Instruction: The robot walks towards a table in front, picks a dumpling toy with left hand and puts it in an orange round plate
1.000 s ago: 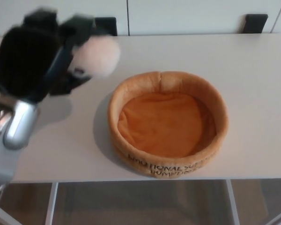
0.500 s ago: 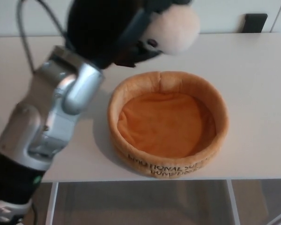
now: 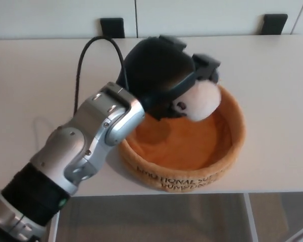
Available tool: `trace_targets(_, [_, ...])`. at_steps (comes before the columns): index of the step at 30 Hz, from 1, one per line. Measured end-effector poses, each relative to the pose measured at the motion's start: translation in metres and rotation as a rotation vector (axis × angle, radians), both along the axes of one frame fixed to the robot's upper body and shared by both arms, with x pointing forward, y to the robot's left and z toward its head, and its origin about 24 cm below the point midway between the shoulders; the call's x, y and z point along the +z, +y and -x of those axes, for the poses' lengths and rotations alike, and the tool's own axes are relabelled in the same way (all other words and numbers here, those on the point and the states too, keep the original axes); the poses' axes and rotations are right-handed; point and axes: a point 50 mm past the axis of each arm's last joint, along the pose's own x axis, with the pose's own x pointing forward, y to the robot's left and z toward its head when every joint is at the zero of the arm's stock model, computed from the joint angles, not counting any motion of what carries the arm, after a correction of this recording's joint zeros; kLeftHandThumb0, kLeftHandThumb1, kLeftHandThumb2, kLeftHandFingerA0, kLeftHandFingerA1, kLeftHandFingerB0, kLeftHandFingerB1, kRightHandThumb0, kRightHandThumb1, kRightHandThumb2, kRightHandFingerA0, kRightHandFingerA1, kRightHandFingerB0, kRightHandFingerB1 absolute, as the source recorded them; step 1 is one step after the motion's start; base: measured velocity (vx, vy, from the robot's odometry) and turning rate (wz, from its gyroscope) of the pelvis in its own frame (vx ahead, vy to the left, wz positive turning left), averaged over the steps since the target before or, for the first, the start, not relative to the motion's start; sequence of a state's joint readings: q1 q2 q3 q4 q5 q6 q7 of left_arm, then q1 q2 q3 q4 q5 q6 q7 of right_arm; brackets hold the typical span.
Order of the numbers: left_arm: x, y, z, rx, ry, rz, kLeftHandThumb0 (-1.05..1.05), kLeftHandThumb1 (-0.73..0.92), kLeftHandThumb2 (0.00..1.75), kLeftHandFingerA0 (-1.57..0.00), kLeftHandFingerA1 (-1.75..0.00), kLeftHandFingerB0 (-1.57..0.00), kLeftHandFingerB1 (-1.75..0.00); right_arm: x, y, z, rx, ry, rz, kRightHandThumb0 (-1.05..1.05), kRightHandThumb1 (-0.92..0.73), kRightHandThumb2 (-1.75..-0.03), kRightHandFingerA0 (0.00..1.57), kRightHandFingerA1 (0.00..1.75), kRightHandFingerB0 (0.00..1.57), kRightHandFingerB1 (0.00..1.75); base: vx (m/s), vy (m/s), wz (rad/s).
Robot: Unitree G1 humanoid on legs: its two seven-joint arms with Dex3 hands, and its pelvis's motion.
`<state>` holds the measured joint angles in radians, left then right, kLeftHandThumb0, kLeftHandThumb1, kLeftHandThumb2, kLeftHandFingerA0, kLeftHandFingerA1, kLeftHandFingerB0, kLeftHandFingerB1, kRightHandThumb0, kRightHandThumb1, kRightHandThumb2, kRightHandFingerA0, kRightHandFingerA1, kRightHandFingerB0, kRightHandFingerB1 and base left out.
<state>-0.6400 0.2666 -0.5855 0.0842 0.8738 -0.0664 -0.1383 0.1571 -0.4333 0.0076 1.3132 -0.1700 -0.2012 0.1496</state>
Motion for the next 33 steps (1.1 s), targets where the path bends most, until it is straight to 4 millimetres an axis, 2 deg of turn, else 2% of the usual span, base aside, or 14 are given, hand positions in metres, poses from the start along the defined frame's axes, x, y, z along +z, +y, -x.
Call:
trace_targets(4, [-0.007,0.004,-0.001,0.01,0.063,-0.07,-0.23,0.58,0.59,-0.78,-1.48,-0.79,-0.56,0.0,0.001,-0.006,0.008,-0.012,-0.004,-0.39,-0.62,-0.58,0.63,0.46,0.46,0.37,0.0,0.0,0.0])
trace_targets(5, [-0.009,0.004,0.0,0.011,0.075,-0.081,-0.17,0.51,0.58,-0.1,-0.23,-0.13,-0.3,0.0,0.001,-0.007,0.01,-0.015,-0.004,-0.38,-0.63,-0.58,0.63,0.45,0.47,0.37,0.0,0.0,0.0])
trace_targets(6, [-0.011,0.004,0.0,0.012,0.092,-0.1,-0.17,0.51,0.58,-0.1,-0.23,-0.13,-0.3,0.0,0.001,-0.008,0.012,-0.018,-0.004,-0.38,-0.63,-0.58,0.63,0.45,0.47,0.37,0.0,0.0,0.0])
trace_targets(7, [-0.012,0.005,0.0,0.014,0.105,-0.117,-0.16,0.42,0.68,0.0,0.0,0.0,-0.11,0.0,0.001,-0.009,0.013,-0.02,-0.004,-0.45,-0.5,-0.79,0.54,0.56,0.41,0.49,0.0,0.0,0.0])
trace_targets(13, [-0.016,0.009,0.0,0.021,0.168,-0.213,-0.25,0.51,0.55,0.0,0.0,0.0,-0.04,0.0,0.001,-0.011,0.019,-0.022,-0.005,-0.45,-0.47,-0.77,0.55,0.56,0.4,0.48,0.0,0.0,0.0])
trace_targets(14, [-0.016,0.009,0.0,0.021,0.174,-0.228,-0.41,0.46,0.54,0.0,0.0,0.0,0.0,0.0,0.001,-0.011,0.019,-0.023,-0.005,-0.36,-0.55,-0.56,0.66,0.48,0.47,0.37,0.0,0.0,0.0])
trace_targets(15, [-0.016,0.01,0.001,0.021,0.18,-0.241,-0.46,0.4,0.62,0.0,0.0,0.0,0.0,0.0,0.001,-0.012,0.02,-0.023,-0.006,-0.43,-0.45,-0.75,0.6,0.59,0.4,0.48,0.0,0.0,0.0])
trace_targets(16, [-0.016,0.01,0.001,0.019,0.184,-0.264,-0.46,0.4,0.62,0.0,0.0,0.0,0.0,0.0,0.001,-0.012,0.021,-0.025,-0.006,-0.43,-0.45,-0.75,0.6,0.59,0.4,0.48,0.0,0.0,0.0])
trace_targets(17, [-0.015,0.01,0.002,0.017,0.187,-0.287,-0.59,0.37,0.65,0.0,0.0,0.0,0.0,0.0,0.001,-0.013,0.022,-0.026,-0.006,-0.34,-0.53,-0.56,0.71,0.53,0.48,0.37,0.0,0.0,0.0])
trace_targets(18, [-0.015,0.01,0.002,0.014,0.19,-0.301,-0.59,0.37,0.62,0.0,0.0,0.0,0.0,0.0,0.002,-0.013,0.023,-0.026,-0.007,-0.43,-0.43,-0.74,0.67,0.63,0.42,0.48,0.0,0.0,0.0])
trace_targets(20, [-0.014,0.009,0.004,0.007,0.201,-0.342,-0.65,0.42,0.54,0.0,0.0,0.0,0.0,0.0,0.002,-0.014,0.025,-0.028,-0.007,-0.33,-0.53,-0.56,0.73,0.52,0.47,0.37,0.0,0.0,0.0])
trace_targets(22, [-0.014,0.008,0.006,-0.002,0.212,-0.378,-0.81,0.44,0.55,0.0,0.0,0.0,0.0,0.0,0.002,-0.015,0.028,-0.029,-0.008,-0.41,-0.43,-0.72,0.67,0.59,0.42,0.47,0.0,0.0,0.0])
trace_targets(26, [-0.011,0.005,0.008,-0.012,0.228,-0.437,-0.95,0.44,0.63,0.0,0.0,0.0,0.0,0.0,0.002,-0.017,0.033,-0.03,-0.008,-0.41,-0.43,-0.72,0.64,0.58,0.39,0.46,0.0,0.0,0.0])
trace_targets(33, [-0.008,0.006,0.013,-0.011,0.267,-0.537,-0.92,0.47,0.59,0.0,0.0,0.0,0.0,0.0,0.003,-0.016,0.036,-0.027,-0.01,-0.43,-0.43,-0.72,0.68,0.59,0.42,0.47,0.0,0.0,0.0])
